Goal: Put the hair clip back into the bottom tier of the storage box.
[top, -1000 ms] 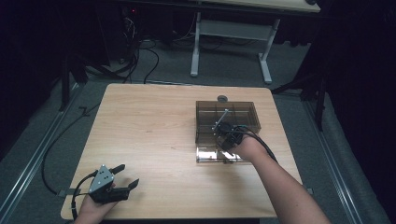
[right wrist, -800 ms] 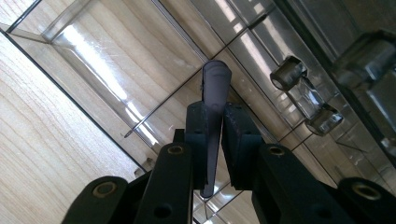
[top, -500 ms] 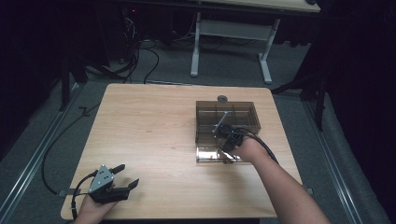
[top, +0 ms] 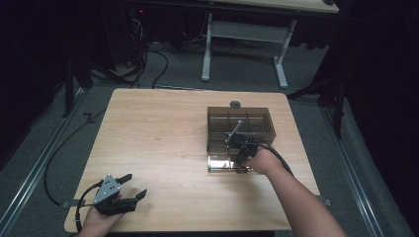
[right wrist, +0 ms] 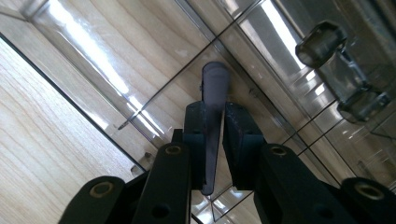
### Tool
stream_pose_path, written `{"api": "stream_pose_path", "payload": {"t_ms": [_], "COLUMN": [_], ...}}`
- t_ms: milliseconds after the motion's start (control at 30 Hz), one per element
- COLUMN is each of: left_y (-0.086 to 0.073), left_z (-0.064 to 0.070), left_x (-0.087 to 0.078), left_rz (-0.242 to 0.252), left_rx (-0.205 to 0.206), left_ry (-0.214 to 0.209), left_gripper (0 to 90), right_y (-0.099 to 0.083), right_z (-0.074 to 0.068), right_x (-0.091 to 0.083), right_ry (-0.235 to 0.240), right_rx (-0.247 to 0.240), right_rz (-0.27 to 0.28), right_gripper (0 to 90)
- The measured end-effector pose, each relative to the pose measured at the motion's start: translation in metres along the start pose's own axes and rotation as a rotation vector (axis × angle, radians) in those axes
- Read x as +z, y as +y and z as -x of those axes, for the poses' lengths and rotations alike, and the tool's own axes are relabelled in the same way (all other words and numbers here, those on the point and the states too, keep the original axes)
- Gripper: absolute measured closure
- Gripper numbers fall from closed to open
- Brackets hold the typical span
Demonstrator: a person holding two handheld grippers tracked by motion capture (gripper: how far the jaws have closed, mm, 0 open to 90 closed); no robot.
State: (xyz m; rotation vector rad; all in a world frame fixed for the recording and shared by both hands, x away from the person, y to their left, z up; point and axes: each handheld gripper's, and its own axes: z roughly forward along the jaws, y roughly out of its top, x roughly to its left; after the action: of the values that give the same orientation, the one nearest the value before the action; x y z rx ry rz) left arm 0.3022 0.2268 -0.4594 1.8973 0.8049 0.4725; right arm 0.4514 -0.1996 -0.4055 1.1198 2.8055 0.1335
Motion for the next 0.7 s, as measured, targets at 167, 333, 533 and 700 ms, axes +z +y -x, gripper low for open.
{"api": "stream_pose_path", "payload": {"t_ms": [167,333,533,700], "left_y": [0.000,0.000,0.000,0.001], "left_z": [0.000,0.000,0.000,0.000], "left_x": [0.000,0.000,0.001,0.001], "left_rz": [0.000,0.000,-0.001,-0.004], "left_rx": [0.001,0.003,0.003,0.003], "left_ry": [0.000,0.000,0.000,-0.002], "left_gripper": [21.8,21.7,21.8,21.7], "right_y": [0.000,-0.001,-0.006,-0.010], "right_z": [0.000,0.001,0.003,0.006], "right_x": [-0.004,-0.007,-0.014,-0.019], "right_ry": [0.003,0.010,0.018,0.013], "right_rx": [0.013,0.022,0.037,0.022], "right_rz": [0.014,0.023,0.040,0.066], "right_gripper": [77.6,77.4,76.6,75.6]}}
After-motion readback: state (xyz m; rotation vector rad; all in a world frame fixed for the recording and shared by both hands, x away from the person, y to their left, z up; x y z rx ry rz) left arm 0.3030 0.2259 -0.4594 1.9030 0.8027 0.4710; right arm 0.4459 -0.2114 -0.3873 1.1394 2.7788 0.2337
